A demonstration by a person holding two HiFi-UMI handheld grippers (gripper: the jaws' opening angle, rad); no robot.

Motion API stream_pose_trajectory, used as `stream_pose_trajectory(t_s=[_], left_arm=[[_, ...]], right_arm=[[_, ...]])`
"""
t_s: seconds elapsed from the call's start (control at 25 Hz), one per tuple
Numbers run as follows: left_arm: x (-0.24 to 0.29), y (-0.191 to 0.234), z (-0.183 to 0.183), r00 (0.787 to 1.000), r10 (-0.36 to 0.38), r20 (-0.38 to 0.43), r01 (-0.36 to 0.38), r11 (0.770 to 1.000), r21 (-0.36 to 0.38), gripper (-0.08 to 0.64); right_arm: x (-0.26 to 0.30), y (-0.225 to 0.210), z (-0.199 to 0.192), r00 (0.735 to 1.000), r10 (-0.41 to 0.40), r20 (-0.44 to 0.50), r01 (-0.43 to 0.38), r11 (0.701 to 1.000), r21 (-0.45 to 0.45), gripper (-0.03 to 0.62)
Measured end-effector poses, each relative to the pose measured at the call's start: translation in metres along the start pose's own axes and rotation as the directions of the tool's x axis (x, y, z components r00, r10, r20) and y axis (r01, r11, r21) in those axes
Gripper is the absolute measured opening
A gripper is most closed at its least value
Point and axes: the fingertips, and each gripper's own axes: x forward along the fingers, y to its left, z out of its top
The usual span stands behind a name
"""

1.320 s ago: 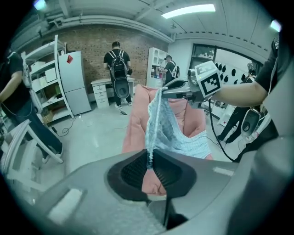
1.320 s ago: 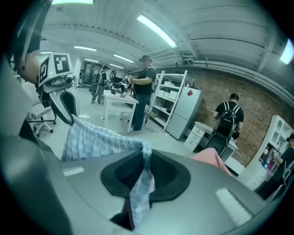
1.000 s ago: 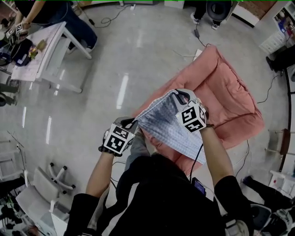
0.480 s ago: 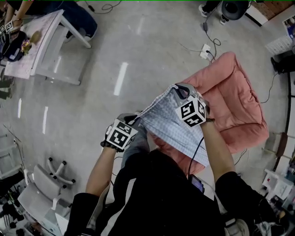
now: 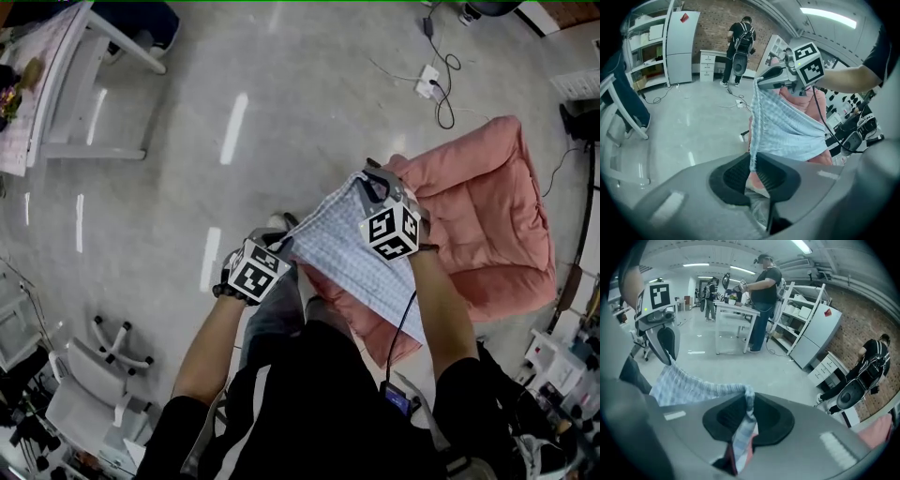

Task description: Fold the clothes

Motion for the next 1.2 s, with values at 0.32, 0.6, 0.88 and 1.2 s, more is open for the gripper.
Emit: stream_pose_trajectory(t_s=[0.32,0.6,0.88,1.2], left_arm=[[0.047,0.018,-0.023,0.998,-0.035,-0.045,0.032,0.998,-0.053,0.048],[0.066,0.027,-0.037,0.995,-0.059,-0.082,0.053,0.996,-0.076,0.052],[0.07,0.031,-0.043,0.992,-0.078,-0.097,0.071,0.994,-0.08,0.072],[0.061,0.042,-0.046,0.995,-0.022,-0.096,0.015,0.997,-0.074,0.138]], right_arm=[[0.051,0.015,-0.041,0.995,0.016,-0.098,-0.012,0.999,0.045,0.046],[0.085,0.026,-0.052,0.987,0.04,-0.156,-0.039,0.999,0.004,0.048],[0.099,0.028,-0.061,0.98,0.03,-0.195,-0.026,0.999,0.025,0.055],[0.096,0.033,-0.06,0.977,0.062,-0.202,-0.045,0.995,0.091,0.193]])
